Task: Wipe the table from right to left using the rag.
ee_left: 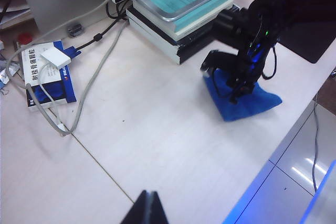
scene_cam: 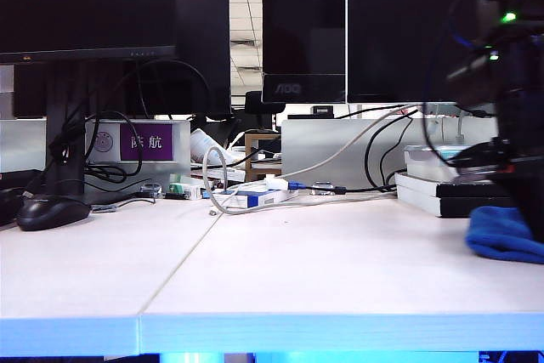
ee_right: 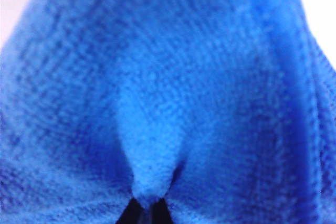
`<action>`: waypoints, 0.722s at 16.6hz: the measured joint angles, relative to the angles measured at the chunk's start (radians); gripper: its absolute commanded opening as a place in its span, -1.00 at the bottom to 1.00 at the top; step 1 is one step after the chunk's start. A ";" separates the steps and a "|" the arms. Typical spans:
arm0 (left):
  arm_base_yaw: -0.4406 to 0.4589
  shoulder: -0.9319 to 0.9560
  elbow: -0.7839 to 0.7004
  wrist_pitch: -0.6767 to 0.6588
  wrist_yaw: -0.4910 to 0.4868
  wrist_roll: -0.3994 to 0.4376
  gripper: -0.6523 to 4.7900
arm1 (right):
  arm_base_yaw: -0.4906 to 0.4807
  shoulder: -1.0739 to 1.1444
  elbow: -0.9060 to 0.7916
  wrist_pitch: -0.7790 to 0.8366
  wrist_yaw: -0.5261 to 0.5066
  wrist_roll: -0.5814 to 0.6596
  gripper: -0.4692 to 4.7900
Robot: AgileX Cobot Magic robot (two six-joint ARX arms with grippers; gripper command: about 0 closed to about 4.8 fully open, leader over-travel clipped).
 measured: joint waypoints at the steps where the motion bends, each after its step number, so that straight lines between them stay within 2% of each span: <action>1: 0.000 0.000 0.000 0.000 0.000 0.000 -0.78 | 0.014 0.000 0.000 0.000 -0.012 0.001 -0.83; 12: 0.000 0.000 0.000 0.000 0.004 0.000 -0.78 | 0.175 0.000 0.000 -0.008 -0.089 0.023 -0.83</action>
